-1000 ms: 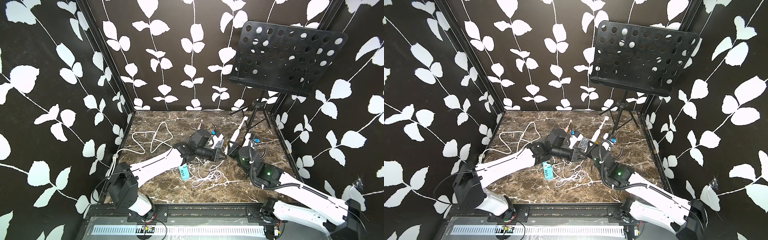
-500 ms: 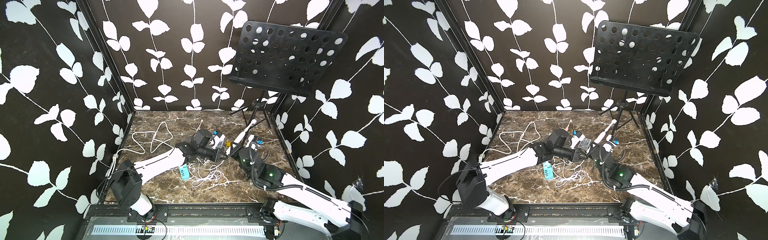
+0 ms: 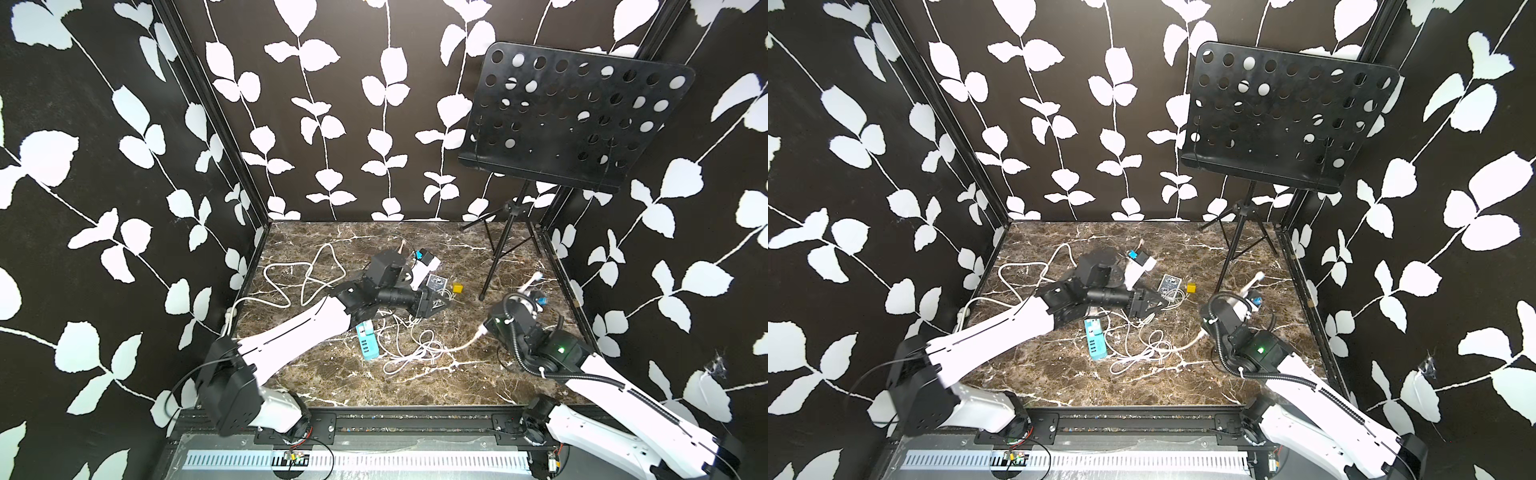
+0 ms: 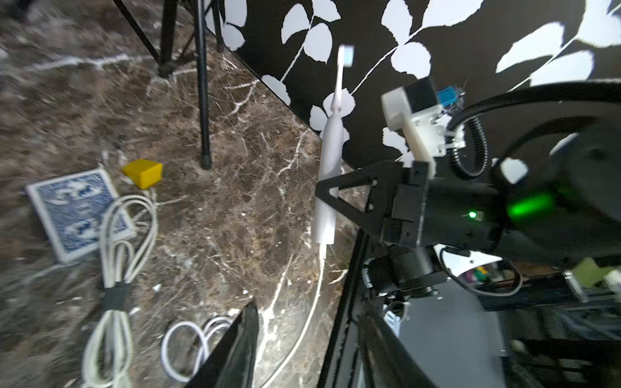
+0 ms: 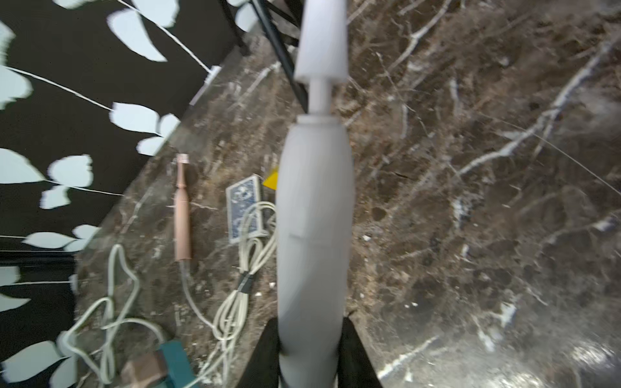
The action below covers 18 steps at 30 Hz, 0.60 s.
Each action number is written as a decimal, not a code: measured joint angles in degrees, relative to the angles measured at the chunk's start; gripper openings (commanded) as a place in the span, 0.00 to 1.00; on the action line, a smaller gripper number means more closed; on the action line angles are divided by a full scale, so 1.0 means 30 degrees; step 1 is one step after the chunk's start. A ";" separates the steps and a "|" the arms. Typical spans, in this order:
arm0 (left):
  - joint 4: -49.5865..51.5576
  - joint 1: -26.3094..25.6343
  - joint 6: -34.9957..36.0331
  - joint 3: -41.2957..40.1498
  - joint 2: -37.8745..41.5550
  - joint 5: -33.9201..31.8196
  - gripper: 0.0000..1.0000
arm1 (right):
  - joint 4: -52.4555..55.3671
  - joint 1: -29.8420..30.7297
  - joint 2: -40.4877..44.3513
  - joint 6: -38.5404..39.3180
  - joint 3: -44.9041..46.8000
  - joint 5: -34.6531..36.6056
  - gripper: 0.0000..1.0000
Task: Charge the electric toothbrush
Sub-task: Place the electric toothbrush at the center of the board.
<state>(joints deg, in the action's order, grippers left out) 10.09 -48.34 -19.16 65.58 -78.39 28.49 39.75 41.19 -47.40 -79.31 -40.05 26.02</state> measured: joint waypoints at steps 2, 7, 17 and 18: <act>0.0299 0.0109 0.0663 -0.0087 0.0525 -0.1115 0.58 | -0.0423 -0.0867 -0.0066 -0.0379 0.1887 -0.0619 0.00; 0.0641 0.0321 0.1698 -0.0823 0.1086 -0.4087 0.66 | -0.1851 -0.3373 -0.1129 -0.0583 0.5260 -0.2171 0.00; 0.1275 0.1268 0.2098 -0.3300 0.3417 -1.2349 0.94 | -0.2929 -0.5020 -0.2688 -0.0007 0.5544 -0.3920 0.60; 0.1399 0.1639 0.2106 -0.3541 0.3883 -1.3457 0.95 | -0.2266 -0.5056 -0.2645 0.0248 0.5122 -0.3854 0.68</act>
<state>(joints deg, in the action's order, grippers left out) 14.28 -43.42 -12.84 54.96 -66.74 -11.88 32.95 26.02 -55.33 -78.56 -24.69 14.46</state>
